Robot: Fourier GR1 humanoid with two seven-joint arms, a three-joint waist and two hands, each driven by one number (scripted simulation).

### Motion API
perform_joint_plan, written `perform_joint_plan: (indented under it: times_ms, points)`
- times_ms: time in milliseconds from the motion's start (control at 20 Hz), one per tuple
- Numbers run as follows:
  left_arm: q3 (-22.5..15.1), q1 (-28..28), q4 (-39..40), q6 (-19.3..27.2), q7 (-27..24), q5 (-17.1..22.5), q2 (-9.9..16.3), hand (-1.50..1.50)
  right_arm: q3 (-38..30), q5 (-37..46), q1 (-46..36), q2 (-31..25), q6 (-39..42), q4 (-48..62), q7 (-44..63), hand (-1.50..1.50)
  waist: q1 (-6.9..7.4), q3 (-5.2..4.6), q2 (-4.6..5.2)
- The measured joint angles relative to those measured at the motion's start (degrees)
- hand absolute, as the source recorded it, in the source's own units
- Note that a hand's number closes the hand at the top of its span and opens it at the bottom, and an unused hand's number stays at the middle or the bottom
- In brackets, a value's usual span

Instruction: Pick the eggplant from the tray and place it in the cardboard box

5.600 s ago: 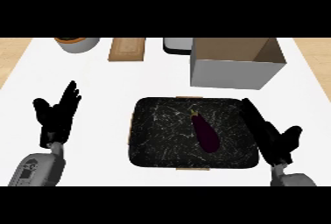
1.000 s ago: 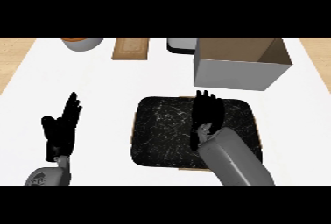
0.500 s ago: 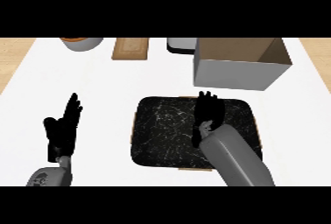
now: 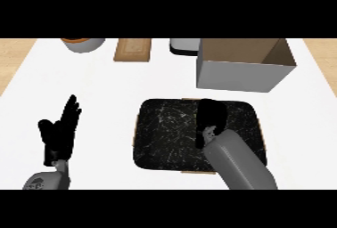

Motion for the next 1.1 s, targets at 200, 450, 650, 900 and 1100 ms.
perform_joint_plan:
  times_ms: [200, 450, 650, 900, 1100]
  points:
    - [0.2, 0.4, 0.6, -0.4, -1.1, -0.5, -0.1, 0.00, 0.6, 2.3, -1.3, 0.3, -1.5, 1.5, -1.3, 1.50, 0.02, 0.03, 0.07]
    - [0.6, -1.1, 1.9, 0.0, -0.9, -0.9, -0.8, 0.00, 1.2, 4.3, -1.6, 0.4, -2.6, 1.5, -3.6, 1.50, -0.10, 0.00, 0.02]
    - [0.9, -0.3, 1.5, -0.1, -0.9, -0.8, -0.6, 0.00, 8.0, 3.7, 3.3, -0.9, -2.0, -5.5, -12.6, 1.50, -0.68, -0.08, -0.28]
    - [1.1, 0.8, 1.4, 0.2, -1.7, -0.9, -0.7, 0.00, 16.2, 2.7, 10.8, -5.8, -2.5, -17.6, -24.7, 1.50, -1.20, 0.05, -0.34]
    - [1.1, 0.3, 1.5, 0.2, -1.1, -0.9, -0.7, 0.00, 17.6, 2.0, 15.4, -11.7, -0.8, -31.7, -28.0, 1.50, -1.35, 0.09, -0.20]
